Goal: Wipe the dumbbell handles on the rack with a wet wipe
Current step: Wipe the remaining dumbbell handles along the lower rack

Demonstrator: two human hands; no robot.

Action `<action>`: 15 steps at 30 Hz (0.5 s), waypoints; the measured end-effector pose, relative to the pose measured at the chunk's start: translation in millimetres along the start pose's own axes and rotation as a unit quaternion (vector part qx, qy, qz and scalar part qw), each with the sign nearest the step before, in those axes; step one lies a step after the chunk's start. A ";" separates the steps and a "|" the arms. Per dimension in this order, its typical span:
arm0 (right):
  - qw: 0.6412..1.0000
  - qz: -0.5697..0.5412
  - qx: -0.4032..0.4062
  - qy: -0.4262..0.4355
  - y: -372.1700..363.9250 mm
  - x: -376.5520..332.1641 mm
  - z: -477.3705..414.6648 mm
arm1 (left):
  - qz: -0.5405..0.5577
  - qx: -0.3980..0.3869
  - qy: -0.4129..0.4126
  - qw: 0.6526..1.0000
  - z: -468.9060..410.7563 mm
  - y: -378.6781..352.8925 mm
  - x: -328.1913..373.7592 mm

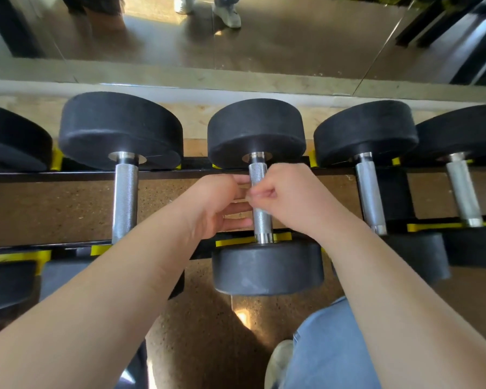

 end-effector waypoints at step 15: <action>0.977 0.211 0.011 -0.005 -5.7 -23.8 -8.6 | 0.012 0.032 0.039 0.999 14.3 6.1 -4.6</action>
Point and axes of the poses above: each hand's wrist, its own z-axis away from the middle knuckle, its own y-axis out of the back of the hand, x = y × z, the point moved 1 cm from there along -z, towards the middle knuckle, and after that the axes turned 15 degrees about -z, right-handed, at the moved point
